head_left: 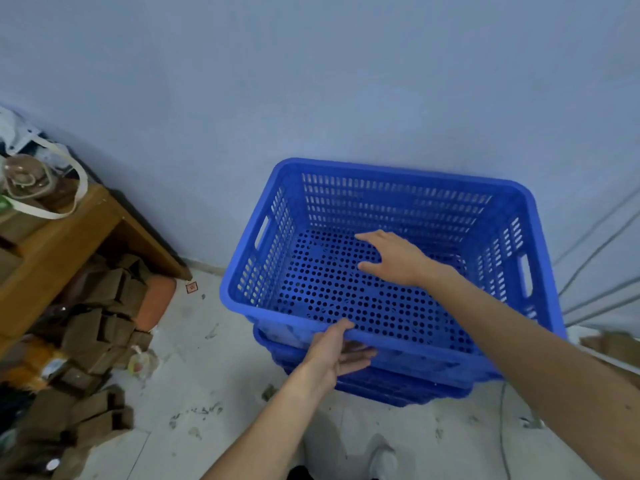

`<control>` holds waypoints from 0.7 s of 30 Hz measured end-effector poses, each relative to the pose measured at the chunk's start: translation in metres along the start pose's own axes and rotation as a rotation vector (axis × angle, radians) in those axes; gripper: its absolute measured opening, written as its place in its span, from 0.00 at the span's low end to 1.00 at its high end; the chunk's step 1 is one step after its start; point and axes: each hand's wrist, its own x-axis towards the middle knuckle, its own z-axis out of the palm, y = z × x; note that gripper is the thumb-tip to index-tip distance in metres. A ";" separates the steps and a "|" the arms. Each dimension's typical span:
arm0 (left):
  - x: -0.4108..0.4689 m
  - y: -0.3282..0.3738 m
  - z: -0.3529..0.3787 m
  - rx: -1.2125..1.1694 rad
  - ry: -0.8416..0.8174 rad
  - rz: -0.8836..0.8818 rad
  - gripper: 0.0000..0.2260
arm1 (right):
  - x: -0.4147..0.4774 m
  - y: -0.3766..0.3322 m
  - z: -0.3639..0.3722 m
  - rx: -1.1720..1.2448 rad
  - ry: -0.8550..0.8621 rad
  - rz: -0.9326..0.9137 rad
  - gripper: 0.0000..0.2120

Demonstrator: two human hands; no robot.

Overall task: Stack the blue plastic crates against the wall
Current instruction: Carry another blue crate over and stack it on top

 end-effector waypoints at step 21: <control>-0.042 0.019 -0.046 0.939 0.042 0.427 0.21 | -0.147 0.001 0.091 -0.319 -0.019 0.280 0.11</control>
